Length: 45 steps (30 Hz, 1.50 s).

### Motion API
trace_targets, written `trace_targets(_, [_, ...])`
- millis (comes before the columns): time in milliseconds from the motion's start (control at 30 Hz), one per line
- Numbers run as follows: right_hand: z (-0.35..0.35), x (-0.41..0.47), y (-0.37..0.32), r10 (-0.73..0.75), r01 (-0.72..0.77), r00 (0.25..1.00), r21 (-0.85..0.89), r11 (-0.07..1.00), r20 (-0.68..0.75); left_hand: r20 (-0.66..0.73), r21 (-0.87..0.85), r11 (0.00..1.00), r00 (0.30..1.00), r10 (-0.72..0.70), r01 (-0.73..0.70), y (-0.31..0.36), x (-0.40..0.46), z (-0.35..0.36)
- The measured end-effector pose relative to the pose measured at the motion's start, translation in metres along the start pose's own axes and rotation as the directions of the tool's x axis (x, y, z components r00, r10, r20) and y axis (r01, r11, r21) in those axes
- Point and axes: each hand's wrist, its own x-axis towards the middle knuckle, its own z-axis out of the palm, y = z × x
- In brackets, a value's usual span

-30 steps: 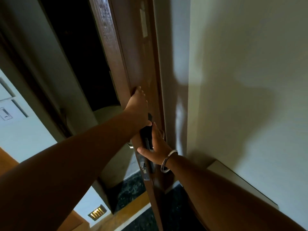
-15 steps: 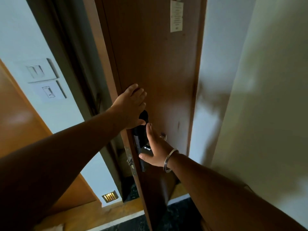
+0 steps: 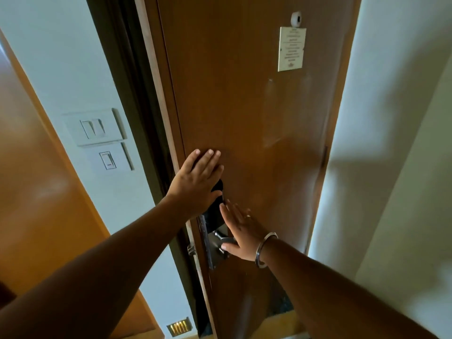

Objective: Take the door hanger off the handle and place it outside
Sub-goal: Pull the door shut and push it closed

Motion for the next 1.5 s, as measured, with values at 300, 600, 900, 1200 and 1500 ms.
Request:
trace_targets(300, [0.000,0.105,0.019,0.159,-0.195,0.967,-0.180,0.964,-0.198,-0.003,-0.169,0.964,0.978,-0.208,0.204,-0.037,0.012,0.092])
trace_targets(600, [-0.019,0.219,0.064,0.062,-0.211,0.906,-0.321,0.923,-0.418,0.121,-0.204,0.926,0.947,-0.298,0.318,-0.059,0.046,0.157])
trace_targets(900, [-0.015,0.303,0.108,-0.041,-0.105,0.924,-0.356,0.929,-0.381,0.312,-0.230,0.848,0.861,-0.401,0.478,-0.075,0.099,0.196])
trace_targets(1200, [-0.006,0.355,0.119,-0.069,-0.167,0.862,-0.409,0.897,-0.503,0.488,-0.420,0.655,0.765,-0.421,0.628,-0.088,0.144,0.242])
trace_targets(1500, [0.005,0.383,0.140,-0.128,-0.167,0.843,-0.480,0.861,-0.523,0.387,-0.428,0.744,0.848,-0.363,0.514,-0.103,0.157,0.276])
